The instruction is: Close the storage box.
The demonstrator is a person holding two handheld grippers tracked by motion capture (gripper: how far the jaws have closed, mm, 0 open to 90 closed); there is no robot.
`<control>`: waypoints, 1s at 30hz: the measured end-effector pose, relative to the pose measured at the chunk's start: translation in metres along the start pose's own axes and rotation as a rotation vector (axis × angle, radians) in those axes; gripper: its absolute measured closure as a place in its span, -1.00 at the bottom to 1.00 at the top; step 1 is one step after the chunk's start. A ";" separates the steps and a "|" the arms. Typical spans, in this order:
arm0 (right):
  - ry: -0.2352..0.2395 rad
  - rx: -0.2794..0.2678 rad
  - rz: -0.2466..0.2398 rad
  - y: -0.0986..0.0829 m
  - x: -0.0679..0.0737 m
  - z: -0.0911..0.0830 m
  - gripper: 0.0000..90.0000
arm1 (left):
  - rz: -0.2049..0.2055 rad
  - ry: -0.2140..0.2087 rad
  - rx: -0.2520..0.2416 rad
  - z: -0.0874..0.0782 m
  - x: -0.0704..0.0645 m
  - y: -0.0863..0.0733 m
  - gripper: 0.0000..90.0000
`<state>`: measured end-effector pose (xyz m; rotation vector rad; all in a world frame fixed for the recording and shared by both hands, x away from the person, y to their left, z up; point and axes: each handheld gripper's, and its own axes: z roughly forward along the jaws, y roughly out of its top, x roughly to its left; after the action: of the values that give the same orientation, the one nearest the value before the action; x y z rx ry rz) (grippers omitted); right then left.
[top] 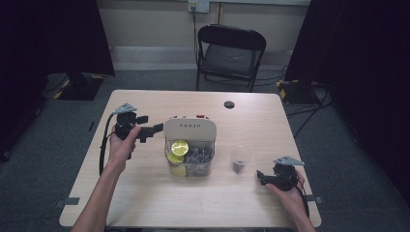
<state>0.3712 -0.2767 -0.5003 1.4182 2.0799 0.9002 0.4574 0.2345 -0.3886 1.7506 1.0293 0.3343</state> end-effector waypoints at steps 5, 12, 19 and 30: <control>0.000 0.000 0.000 0.000 0.000 0.000 -0.70 | -0.036 -0.037 0.004 0.005 0.001 -0.001 -0.64; 0.002 -0.001 -0.001 0.000 0.000 0.000 -0.70 | -0.020 -0.034 -0.001 0.003 -0.003 0.003 -0.53; 0.004 0.000 -0.002 0.000 0.000 0.000 -0.70 | -0.011 -0.040 0.000 0.001 -0.007 0.003 -0.45; 0.007 -0.001 0.000 0.000 0.000 0.000 -0.70 | -0.004 -0.062 -0.019 -0.003 -0.009 0.005 -0.48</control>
<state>0.3708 -0.2771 -0.5003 1.4173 2.0842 0.9069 0.4524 0.2291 -0.3811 1.7311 0.9824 0.2849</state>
